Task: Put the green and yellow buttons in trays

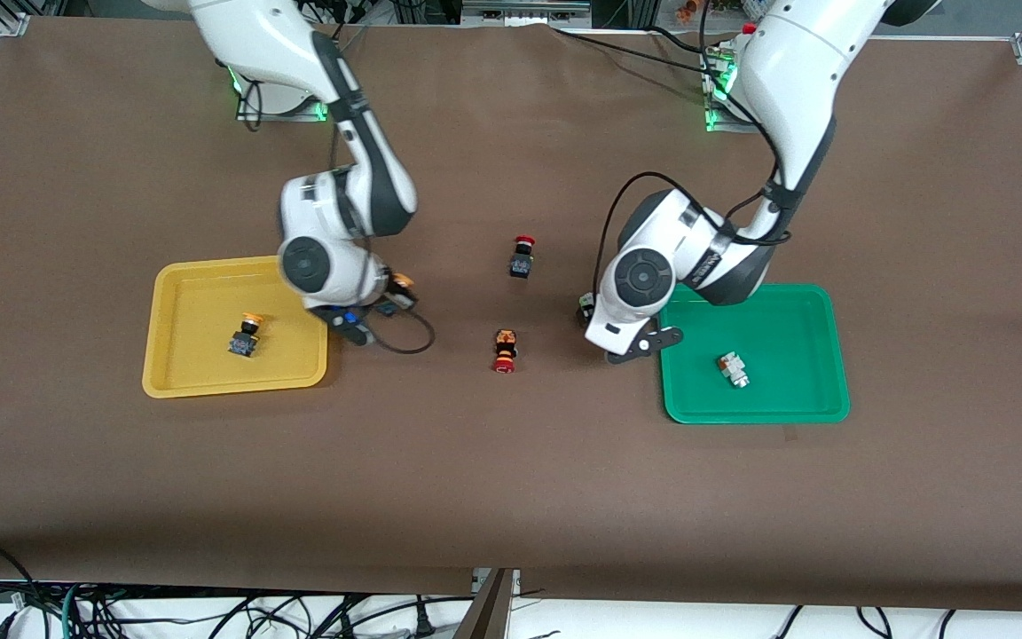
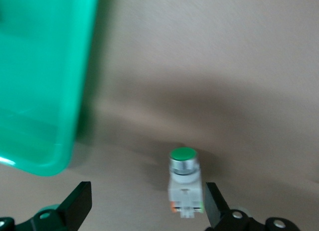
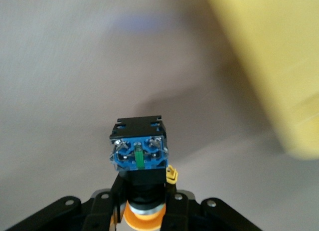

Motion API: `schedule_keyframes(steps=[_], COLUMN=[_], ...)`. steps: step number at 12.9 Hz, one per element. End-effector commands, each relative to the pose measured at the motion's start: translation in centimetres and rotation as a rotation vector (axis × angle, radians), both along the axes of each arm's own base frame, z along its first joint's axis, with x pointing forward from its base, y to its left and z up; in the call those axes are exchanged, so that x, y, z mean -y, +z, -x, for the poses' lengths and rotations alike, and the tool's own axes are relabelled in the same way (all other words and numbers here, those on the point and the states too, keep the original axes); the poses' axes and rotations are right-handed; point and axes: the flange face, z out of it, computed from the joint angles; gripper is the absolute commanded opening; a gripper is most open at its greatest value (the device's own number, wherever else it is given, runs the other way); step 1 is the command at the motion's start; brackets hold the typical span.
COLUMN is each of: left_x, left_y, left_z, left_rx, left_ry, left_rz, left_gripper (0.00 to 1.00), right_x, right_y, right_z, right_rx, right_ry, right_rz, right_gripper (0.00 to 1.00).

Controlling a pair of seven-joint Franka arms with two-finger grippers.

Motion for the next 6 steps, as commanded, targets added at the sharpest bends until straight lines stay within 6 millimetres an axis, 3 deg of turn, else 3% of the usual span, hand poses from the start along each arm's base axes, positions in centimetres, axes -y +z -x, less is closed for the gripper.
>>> schedule_keyframes(steps=[1, 2, 3, 4, 5, 6], left_x=[1.8, 2.0, 2.1, 2.1, 1.9, 2.0], left_y=[-2.4, -3.7, -4.4, -4.4, -4.1, -3.8], left_z=[1.3, 1.9, 2.3, 2.3, 2.2, 2.2], left_rx=[0.044, 0.063, 0.068, 0.066, 0.066, 0.060], left_ry=[-0.023, -0.028, -0.029, -0.026, -0.021, -0.015], left_rz=[0.047, 0.062, 0.068, 0.065, 0.063, 0.056], left_gripper=[1.00, 0.98, 0.80, 0.44, 0.19, 0.00], right_x=[7.7, 9.1, 10.1, 11.0, 12.0, 12.5], right_y=[2.7, 2.3, 0.9, -0.3, -1.7, -2.5], right_z=[-1.5, -1.7, -1.5, -1.1, -0.4, 0.0], right_rx=[-0.006, -0.004, -0.014, -0.005, 0.010, 0.035], right_ry=[0.153, 0.168, 0.162, 0.153, 0.134, 0.126], right_rz=[-0.021, -0.019, -0.008, 0.002, 0.012, 0.022], right_gripper=[0.00, 0.00, 0.03, 0.05, 0.09, 0.27])
